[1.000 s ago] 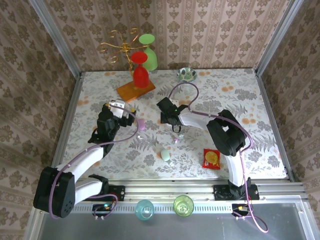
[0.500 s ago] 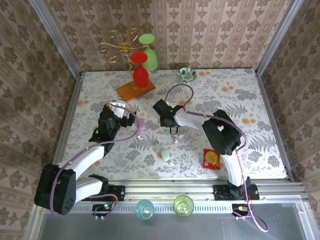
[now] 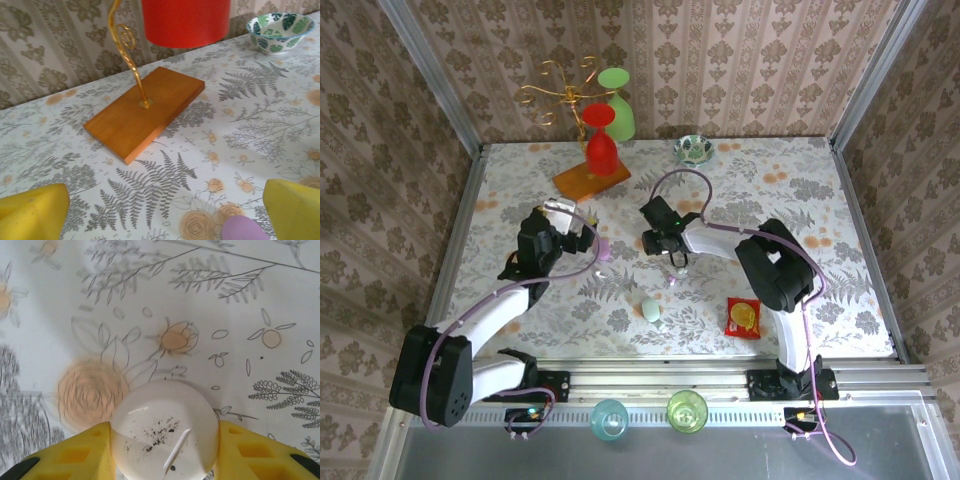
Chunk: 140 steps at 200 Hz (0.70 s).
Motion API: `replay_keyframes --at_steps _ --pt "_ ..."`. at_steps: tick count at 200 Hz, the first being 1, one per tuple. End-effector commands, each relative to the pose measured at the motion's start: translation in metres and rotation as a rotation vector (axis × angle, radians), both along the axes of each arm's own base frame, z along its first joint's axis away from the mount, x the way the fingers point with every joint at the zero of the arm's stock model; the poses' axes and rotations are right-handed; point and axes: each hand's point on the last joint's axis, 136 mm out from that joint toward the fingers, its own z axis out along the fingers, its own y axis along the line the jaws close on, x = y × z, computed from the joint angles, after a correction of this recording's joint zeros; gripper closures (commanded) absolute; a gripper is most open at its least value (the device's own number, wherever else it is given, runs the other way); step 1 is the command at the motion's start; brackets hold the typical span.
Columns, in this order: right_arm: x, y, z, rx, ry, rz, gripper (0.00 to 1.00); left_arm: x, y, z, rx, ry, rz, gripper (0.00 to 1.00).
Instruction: Insert the wireless bluetooth earbuds into the charging case
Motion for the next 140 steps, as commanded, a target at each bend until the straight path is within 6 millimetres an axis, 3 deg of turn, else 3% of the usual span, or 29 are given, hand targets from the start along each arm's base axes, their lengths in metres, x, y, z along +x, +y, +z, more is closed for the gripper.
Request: replay_keyframes --at_steps 1,22,56,102,140 --pt "-0.013 0.021 0.027 0.051 -0.074 0.337 0.6 -0.001 -0.022 0.003 -0.069 0.098 -0.088 0.0" --pt "-0.025 0.019 0.034 0.004 -0.099 0.497 0.62 -0.006 -0.033 0.003 -0.144 0.193 -0.12 0.0" --pt "-0.037 0.014 0.041 -0.06 -0.188 0.7 0.61 -0.018 -0.034 -0.008 -0.247 0.422 -0.073 0.0" --pt "-0.059 0.023 0.066 0.027 -0.248 0.874 0.61 -0.05 -0.058 -0.02 -0.441 0.724 -0.209 0.0" --pt "-0.069 0.03 0.087 0.1 -0.269 0.926 0.62 -0.071 -0.094 -0.017 -0.653 1.014 -0.306 0.15"
